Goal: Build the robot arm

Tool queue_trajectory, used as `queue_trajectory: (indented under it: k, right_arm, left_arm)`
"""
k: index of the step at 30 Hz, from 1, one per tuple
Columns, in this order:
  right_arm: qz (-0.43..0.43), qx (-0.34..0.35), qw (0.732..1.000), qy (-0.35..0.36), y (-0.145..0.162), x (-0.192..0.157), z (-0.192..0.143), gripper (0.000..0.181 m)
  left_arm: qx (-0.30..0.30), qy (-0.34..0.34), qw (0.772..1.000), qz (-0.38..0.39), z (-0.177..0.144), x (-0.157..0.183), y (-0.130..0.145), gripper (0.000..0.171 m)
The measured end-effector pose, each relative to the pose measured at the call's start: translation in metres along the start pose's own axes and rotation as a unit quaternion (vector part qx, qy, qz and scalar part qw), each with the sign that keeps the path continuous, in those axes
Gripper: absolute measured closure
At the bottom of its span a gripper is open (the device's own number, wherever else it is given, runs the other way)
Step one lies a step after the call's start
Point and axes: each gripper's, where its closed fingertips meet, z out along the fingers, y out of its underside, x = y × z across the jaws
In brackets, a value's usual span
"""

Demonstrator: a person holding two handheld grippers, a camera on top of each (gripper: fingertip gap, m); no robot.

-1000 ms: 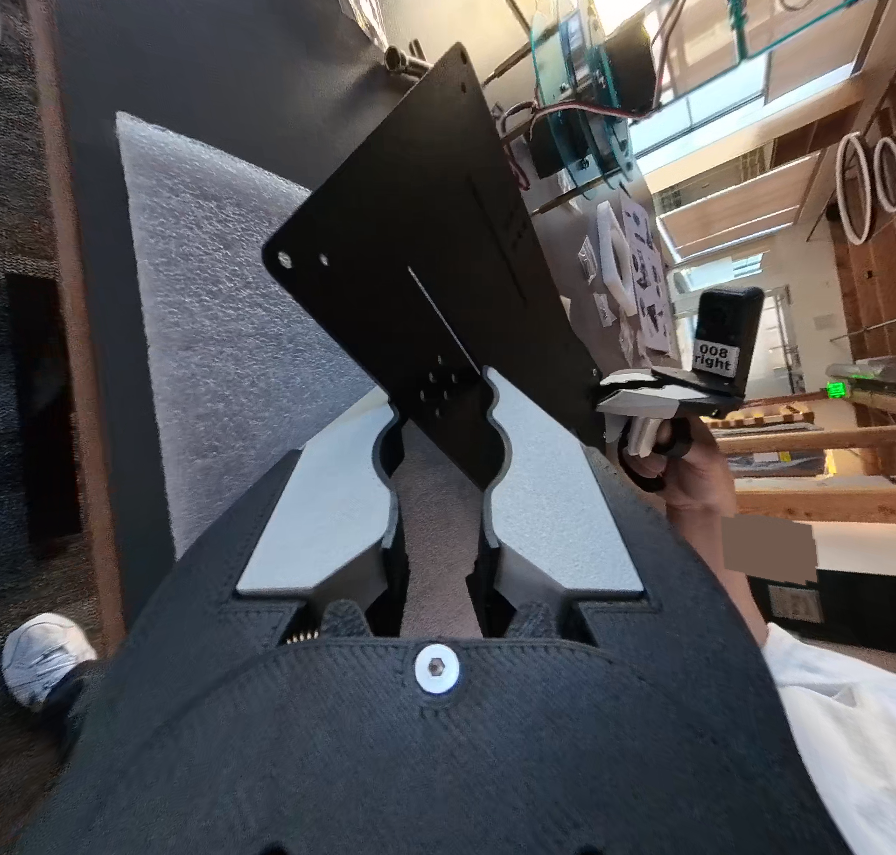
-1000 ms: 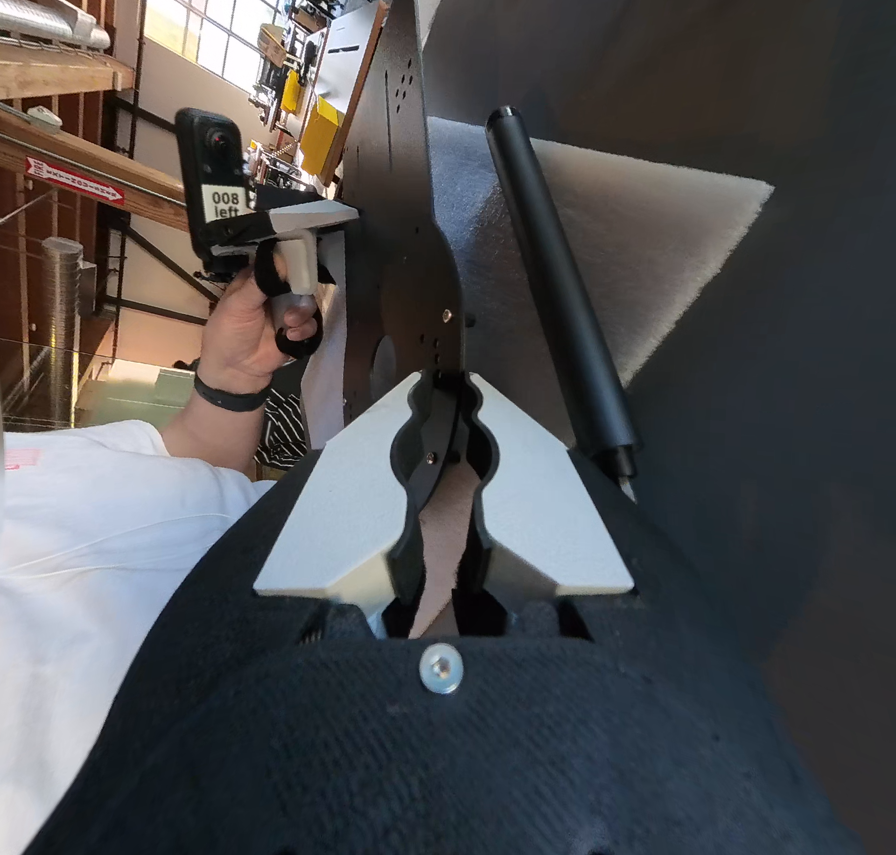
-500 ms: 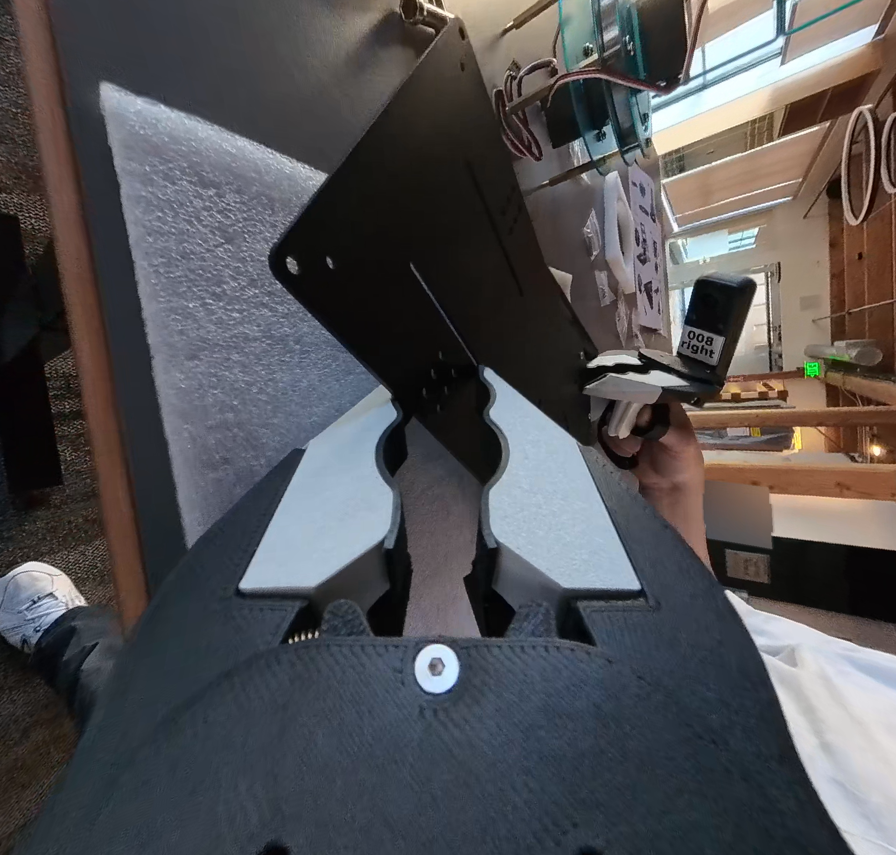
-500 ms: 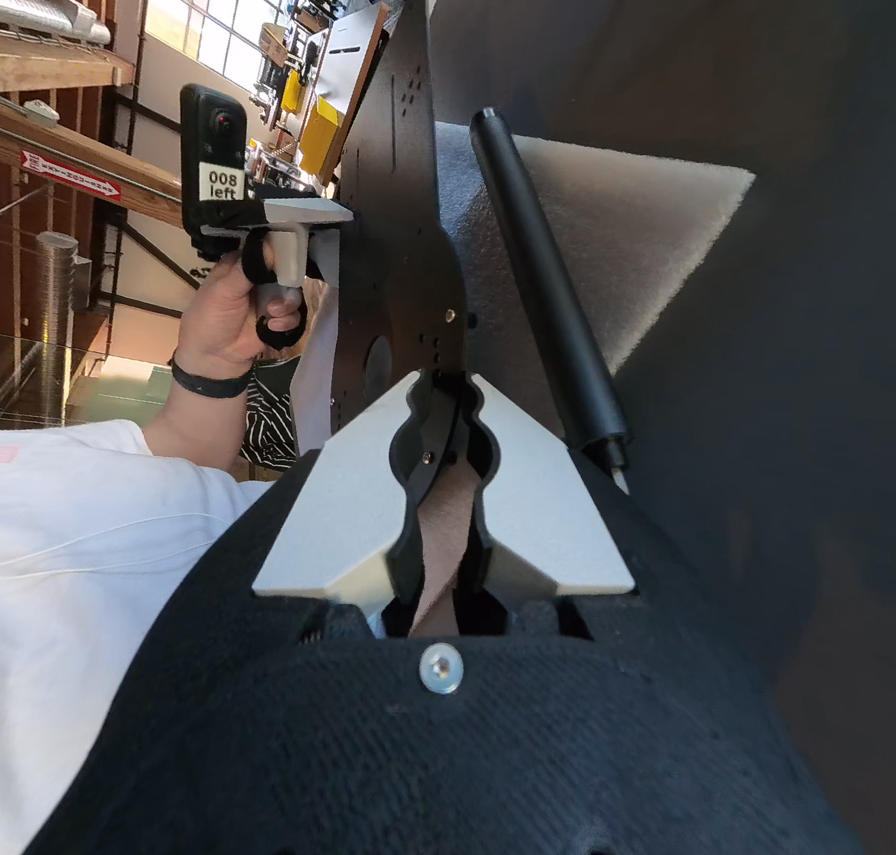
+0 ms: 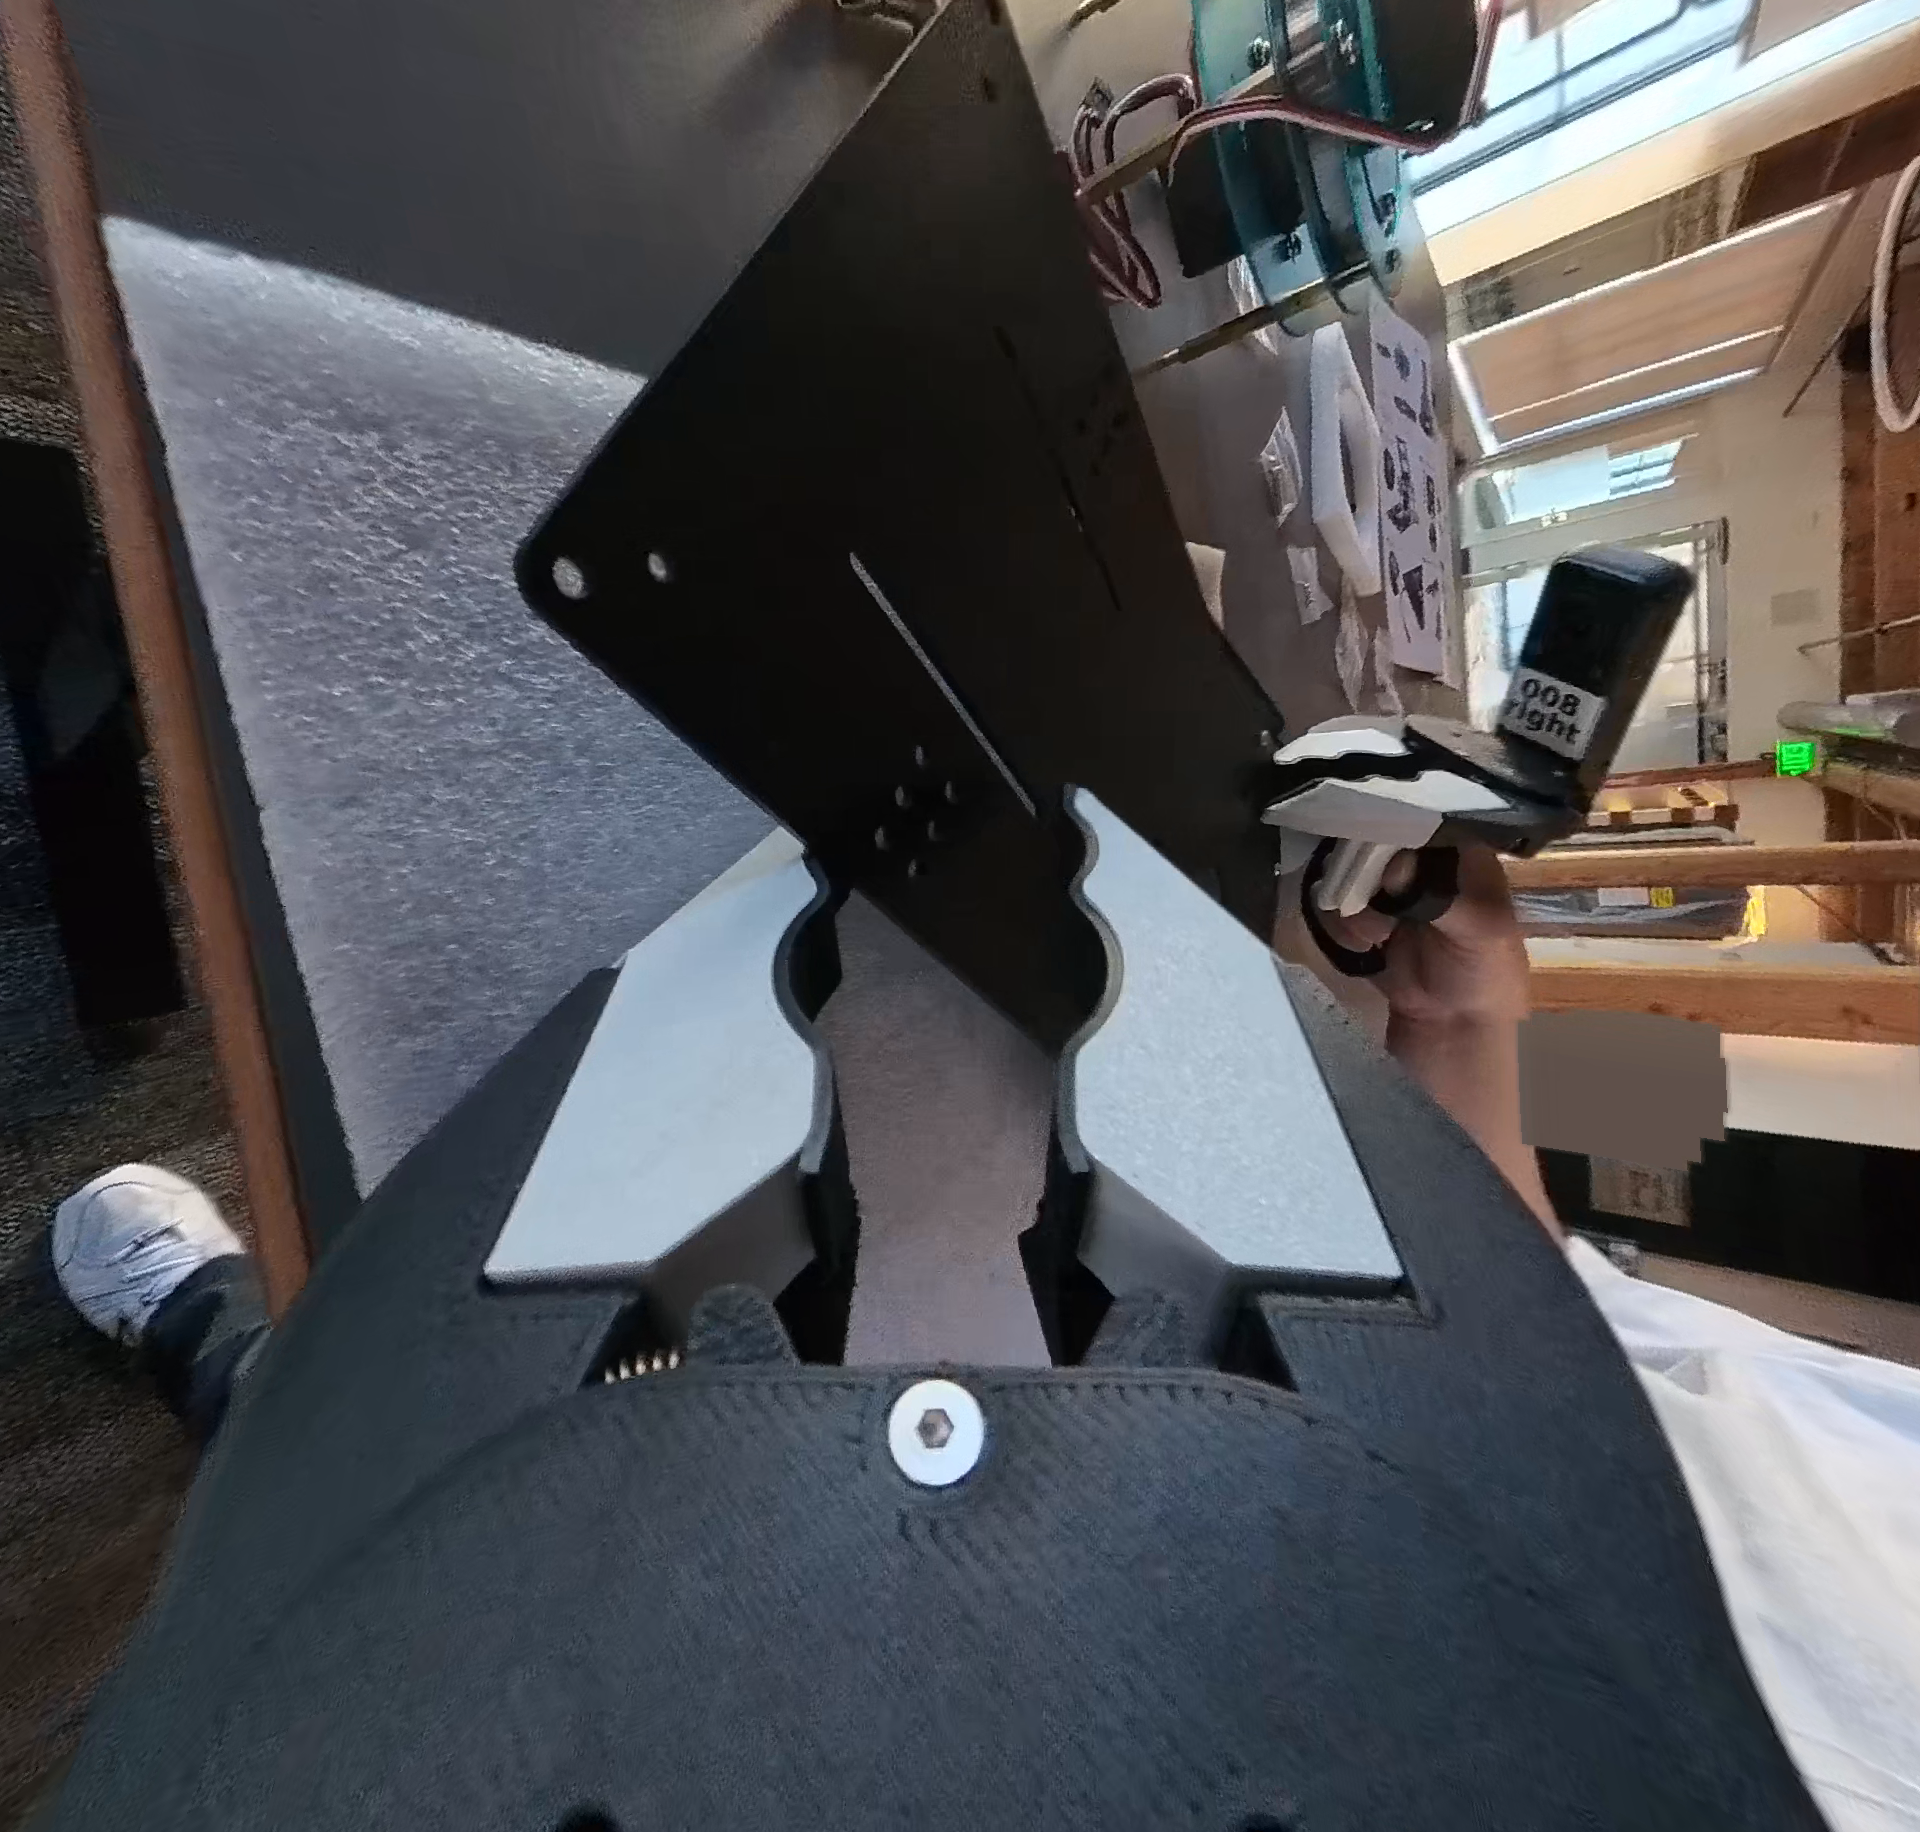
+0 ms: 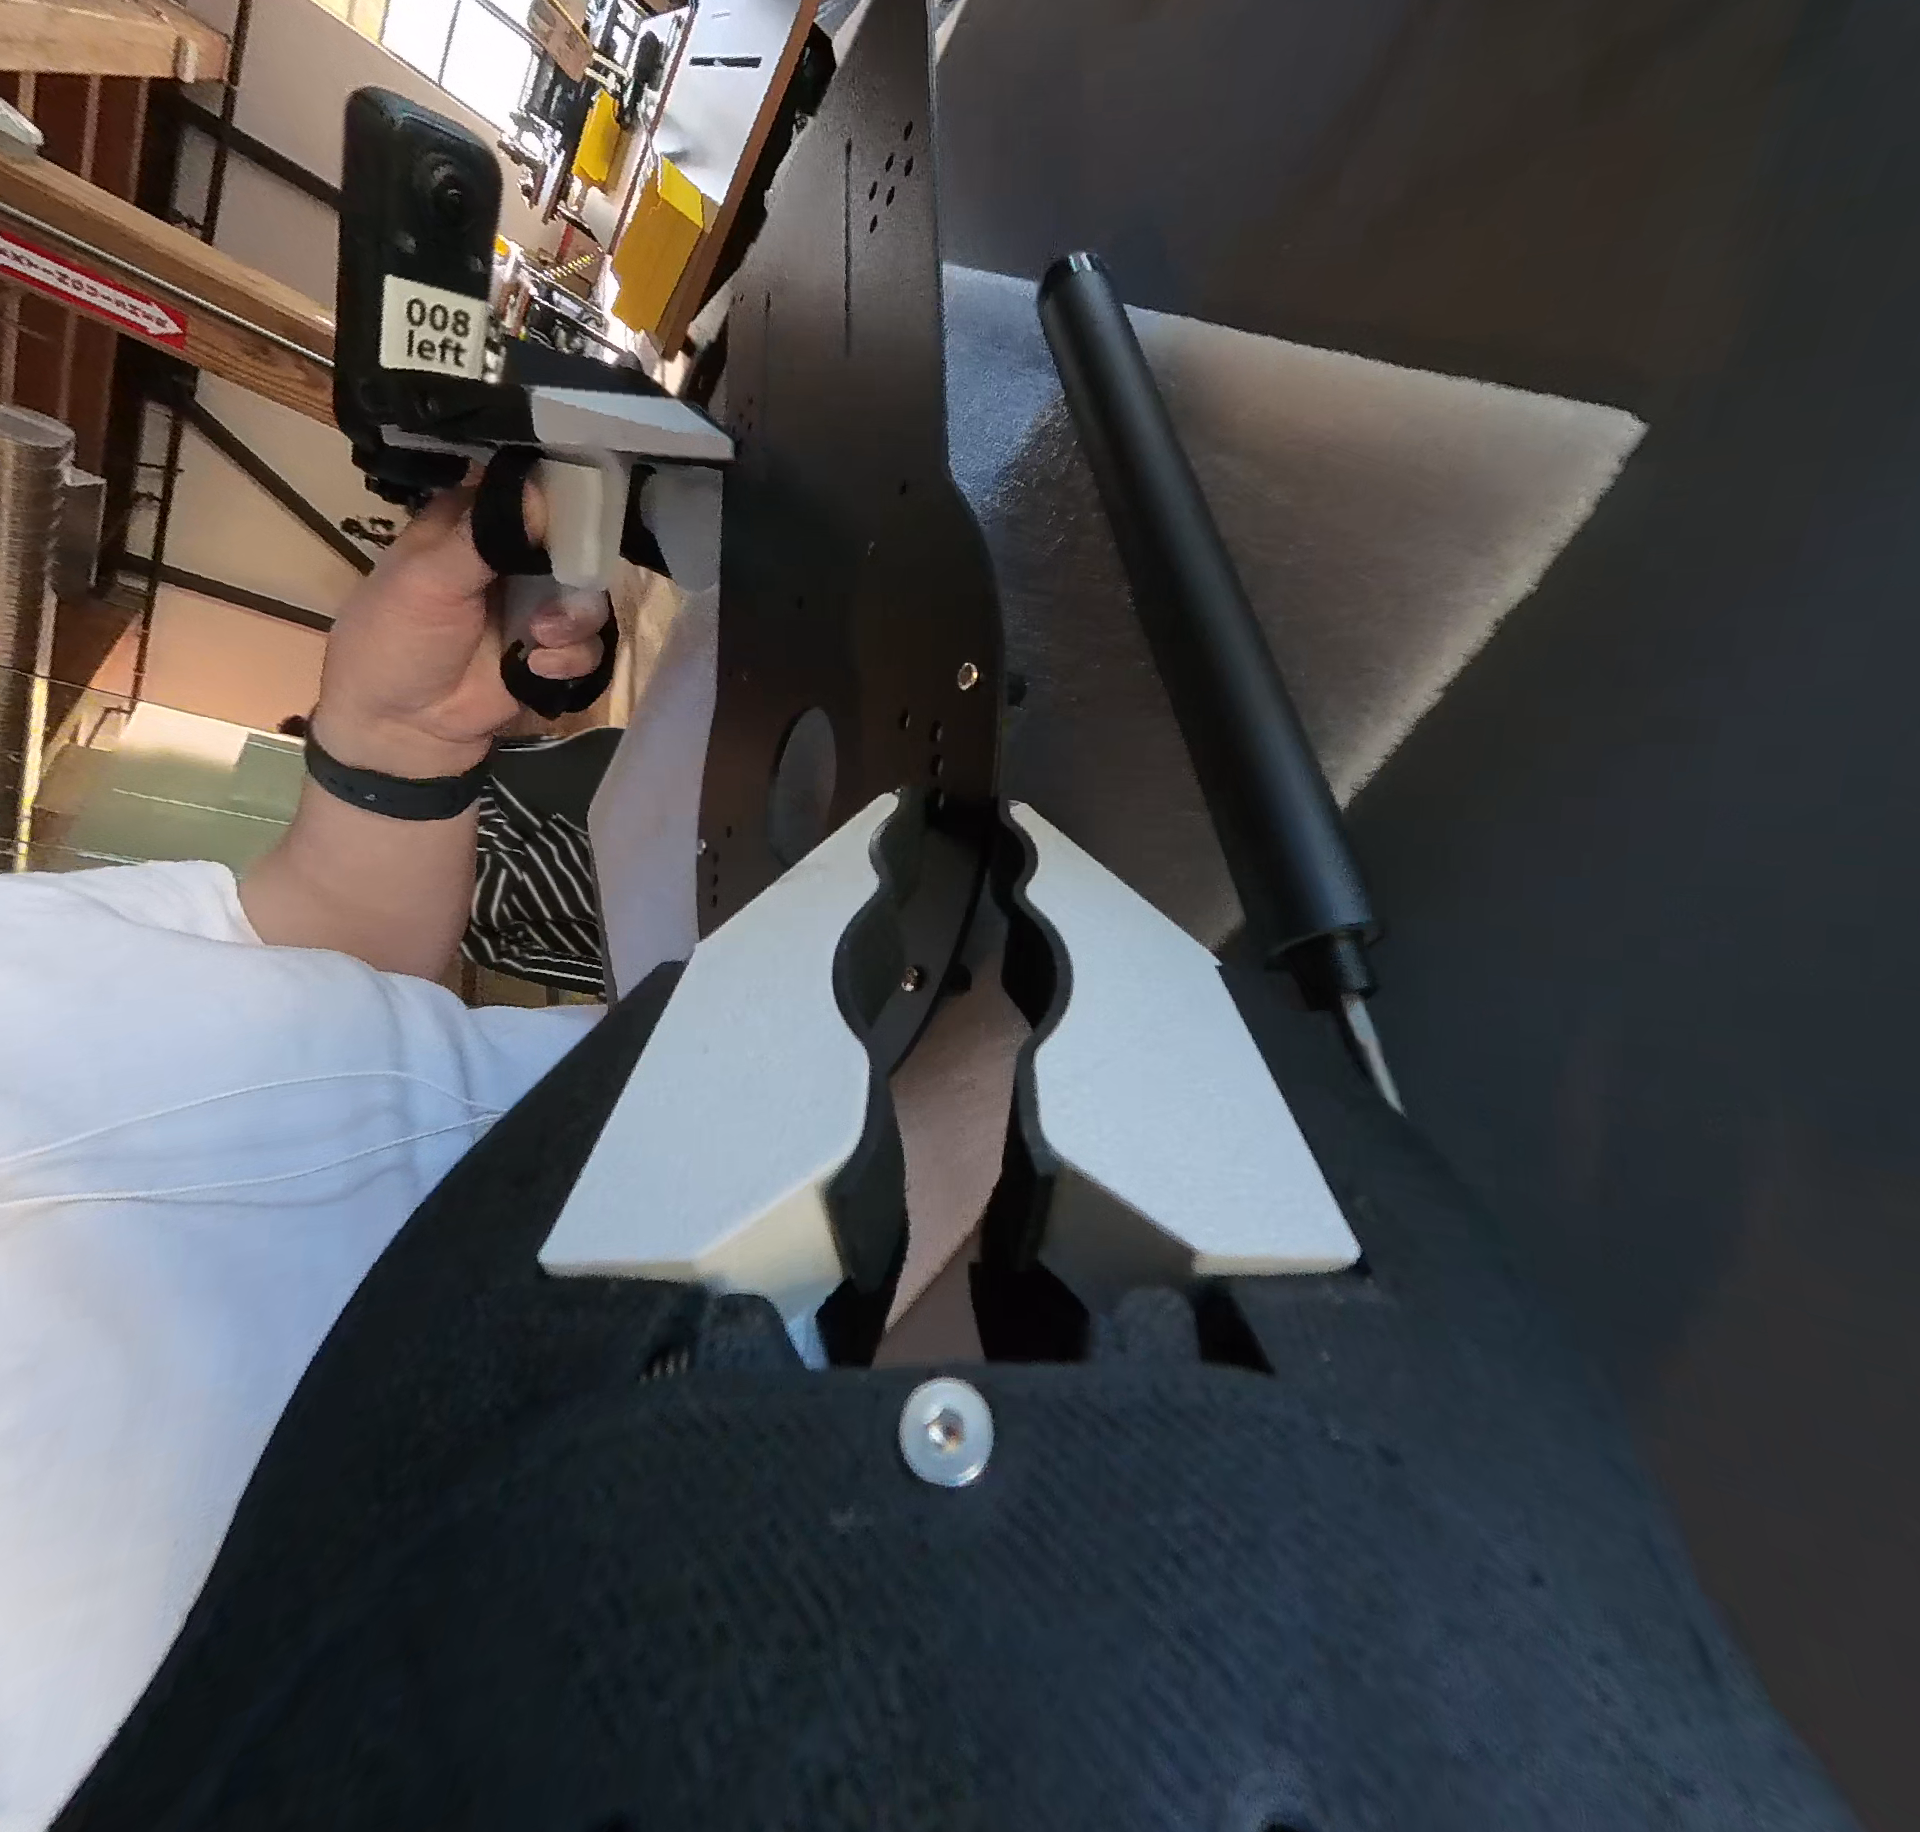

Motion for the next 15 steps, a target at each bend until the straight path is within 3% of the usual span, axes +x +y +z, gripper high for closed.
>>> queue_trajectory:
  k: [7, 15]
  right_arm:
    - [-0.007, -0.017, 1.000, 0.009, 0.0018, 0.0015, 0.0026, 0.170]
    - [-0.035, -0.033, 0.999, 0.015, 0.0048, 0.0046, 0.0061, 0.168]
  left_arm:
    - [-0.016, -0.022, 0.999, 0.023, -0.0019, -0.0047, 0.0033, 0.140]
    - [-0.046, -0.033, 0.997, 0.049, -0.0058, -0.0041, 0.0091, 0.134]
